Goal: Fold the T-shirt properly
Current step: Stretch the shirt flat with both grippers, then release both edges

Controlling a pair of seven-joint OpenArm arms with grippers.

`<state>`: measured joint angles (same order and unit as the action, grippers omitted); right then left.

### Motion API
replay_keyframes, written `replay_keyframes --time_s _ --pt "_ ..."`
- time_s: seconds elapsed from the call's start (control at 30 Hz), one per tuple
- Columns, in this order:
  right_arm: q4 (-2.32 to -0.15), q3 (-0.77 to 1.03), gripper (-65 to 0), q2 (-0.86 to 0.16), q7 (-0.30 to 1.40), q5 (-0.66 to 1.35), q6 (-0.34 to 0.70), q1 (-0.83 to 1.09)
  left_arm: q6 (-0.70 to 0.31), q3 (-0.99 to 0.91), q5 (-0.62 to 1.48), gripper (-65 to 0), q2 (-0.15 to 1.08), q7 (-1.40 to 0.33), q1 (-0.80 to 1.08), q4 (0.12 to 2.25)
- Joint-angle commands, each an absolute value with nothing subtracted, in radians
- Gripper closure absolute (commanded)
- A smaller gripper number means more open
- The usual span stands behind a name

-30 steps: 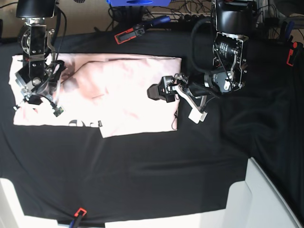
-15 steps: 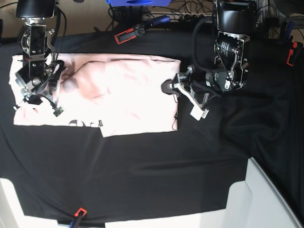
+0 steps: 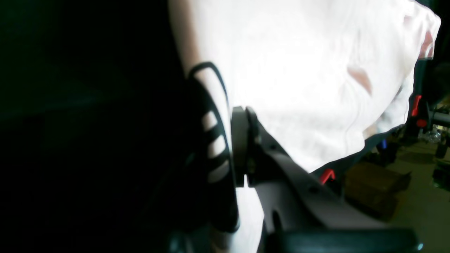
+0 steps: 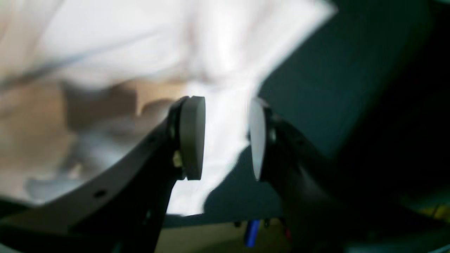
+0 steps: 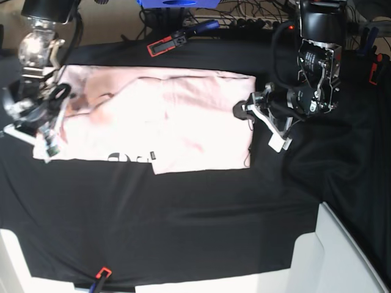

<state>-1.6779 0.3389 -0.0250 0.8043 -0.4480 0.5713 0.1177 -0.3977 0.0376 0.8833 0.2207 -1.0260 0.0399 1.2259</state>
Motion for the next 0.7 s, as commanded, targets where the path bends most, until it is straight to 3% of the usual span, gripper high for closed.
replay_keyframes --time_s 0.0,0.2,0.5,0.57,0.67 --pt "-1.702 0.361 -20.5 -0.035 0.803 -0.424 0.575 0.101 -0.403 0.031 0.889 0.0 0.239 -1.020 0.033 1.254" --pt "-1.699 0.444 -20.5 -0.062 0.929 -0.297 0.694 0.070 -0.403 -0.105 0.888 0.0 0.265 -1.027 0.079 1.290" --pt "-1.689 0.444 -20.5 -0.061 0.970 -0.278 0.698 0.044 -0.403 -0.117 0.888 0.0 0.297 -1.027 0.087 1.285" --pt "-1.690 0.444 -20.5 -0.051 0.967 -0.278 0.698 0.045 -0.403 -0.117 0.888 -5.5 0.295 -1.026 0.087 1.282" --pt "-1.690 0.444 -20.5 -0.050 0.967 -0.280 0.698 0.047 -0.403 -0.117 0.889 -24.0 0.295 -1.027 0.085 1.288"
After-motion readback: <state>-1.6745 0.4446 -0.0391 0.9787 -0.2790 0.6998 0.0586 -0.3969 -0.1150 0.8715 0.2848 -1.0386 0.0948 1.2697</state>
